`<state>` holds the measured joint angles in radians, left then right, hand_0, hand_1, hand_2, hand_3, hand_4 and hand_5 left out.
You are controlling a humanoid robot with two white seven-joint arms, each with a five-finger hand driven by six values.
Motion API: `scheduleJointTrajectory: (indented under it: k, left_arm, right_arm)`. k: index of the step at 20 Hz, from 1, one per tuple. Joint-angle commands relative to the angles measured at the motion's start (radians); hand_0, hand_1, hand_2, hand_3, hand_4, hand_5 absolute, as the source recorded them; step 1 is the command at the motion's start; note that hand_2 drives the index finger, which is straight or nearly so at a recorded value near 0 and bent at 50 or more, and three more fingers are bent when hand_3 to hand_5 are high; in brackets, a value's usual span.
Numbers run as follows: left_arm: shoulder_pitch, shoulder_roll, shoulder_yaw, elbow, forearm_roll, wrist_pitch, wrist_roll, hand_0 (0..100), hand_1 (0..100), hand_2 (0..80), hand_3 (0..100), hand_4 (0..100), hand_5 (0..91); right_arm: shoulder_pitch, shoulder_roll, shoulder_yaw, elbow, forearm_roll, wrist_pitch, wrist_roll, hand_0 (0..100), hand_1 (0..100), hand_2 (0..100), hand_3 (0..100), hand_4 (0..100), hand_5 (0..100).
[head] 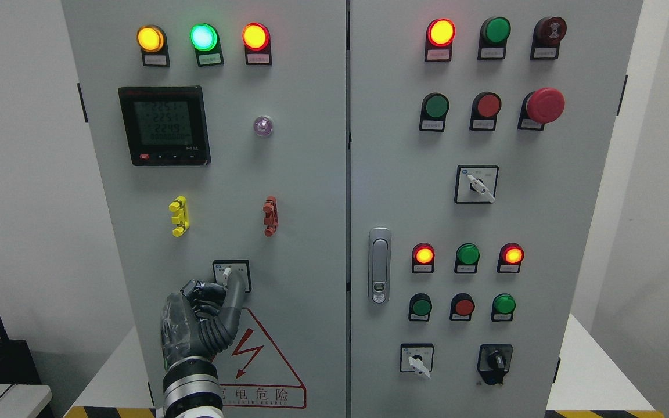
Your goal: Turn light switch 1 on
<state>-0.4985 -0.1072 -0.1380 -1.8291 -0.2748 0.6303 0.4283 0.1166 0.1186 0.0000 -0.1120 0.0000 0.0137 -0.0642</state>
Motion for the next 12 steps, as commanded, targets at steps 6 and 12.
scheduleJointTrajectory:
  k: [6, 12]
  left_arm:
    - [0.000, 0.000, -0.006, 0.001, 0.002, -0.001, -0.003, 45, 41, 62.8, 77, 79, 70.6]
    - [0.000, 0.001, -0.006, 0.001, 0.005, -0.001, -0.006, 48, 37, 63.0, 77, 79, 71.1]
  right_arm:
    - [0.000, -0.001, 0.017, 0.000, -0.025, 0.000, 0.000, 12, 39, 0, 0, 0, 0]
    - [0.000, -0.001, 0.017, 0.000, -0.025, 0.000, 0.000, 12, 39, 0, 0, 0, 0]
